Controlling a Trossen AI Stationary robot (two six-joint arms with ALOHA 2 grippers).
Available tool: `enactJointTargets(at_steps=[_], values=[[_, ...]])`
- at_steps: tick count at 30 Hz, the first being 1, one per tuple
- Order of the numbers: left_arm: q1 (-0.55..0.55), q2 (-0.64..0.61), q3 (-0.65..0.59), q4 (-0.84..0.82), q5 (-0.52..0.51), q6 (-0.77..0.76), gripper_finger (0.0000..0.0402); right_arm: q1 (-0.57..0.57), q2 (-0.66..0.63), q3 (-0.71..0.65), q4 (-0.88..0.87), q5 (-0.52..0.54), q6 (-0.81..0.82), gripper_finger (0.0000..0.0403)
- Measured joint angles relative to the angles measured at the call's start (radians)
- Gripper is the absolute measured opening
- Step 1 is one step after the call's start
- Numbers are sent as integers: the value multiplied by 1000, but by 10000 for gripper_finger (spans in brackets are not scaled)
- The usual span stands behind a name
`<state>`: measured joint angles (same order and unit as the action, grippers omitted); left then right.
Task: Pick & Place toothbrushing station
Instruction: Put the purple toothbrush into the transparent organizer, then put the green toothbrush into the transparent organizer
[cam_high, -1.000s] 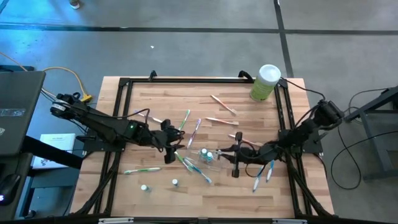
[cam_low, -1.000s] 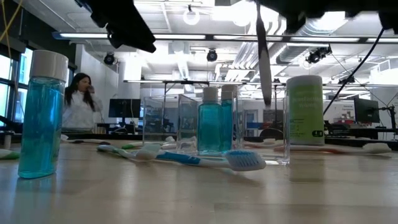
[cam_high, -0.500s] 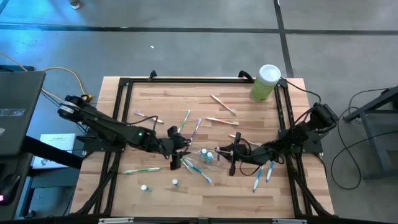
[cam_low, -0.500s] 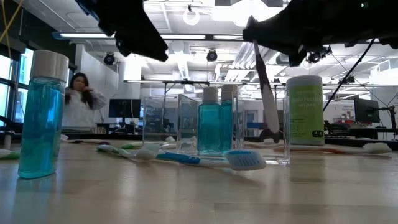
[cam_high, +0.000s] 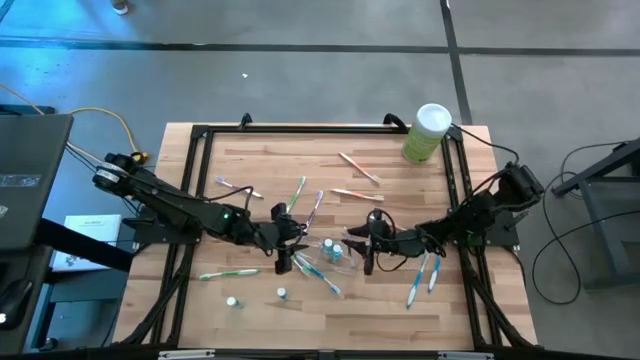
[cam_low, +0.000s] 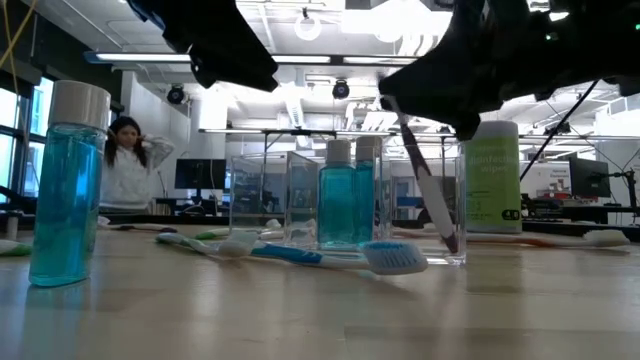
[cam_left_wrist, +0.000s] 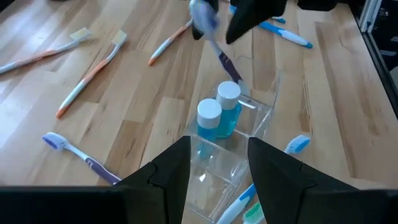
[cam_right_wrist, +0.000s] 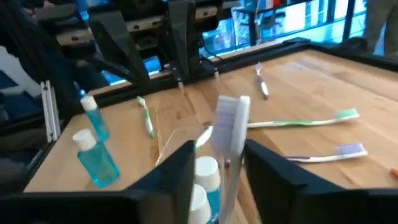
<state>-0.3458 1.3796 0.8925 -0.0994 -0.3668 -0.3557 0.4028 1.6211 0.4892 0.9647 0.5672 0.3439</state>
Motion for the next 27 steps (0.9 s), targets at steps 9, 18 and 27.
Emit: enactJointTargets(at_steps=[9, 18, 27], values=[[-5, 0, 0, -1, 0, 0, 155, -3, -38, 0, -26, 76, -137, 250], [-41, 0, 0, -27, 34, -3, 155, 55, -186, 0, -173, 166, -237, 263], [-106, -9, 0, -366, 57, -53, 155, 103, -235, 0, -270, 166, -209, 263]])
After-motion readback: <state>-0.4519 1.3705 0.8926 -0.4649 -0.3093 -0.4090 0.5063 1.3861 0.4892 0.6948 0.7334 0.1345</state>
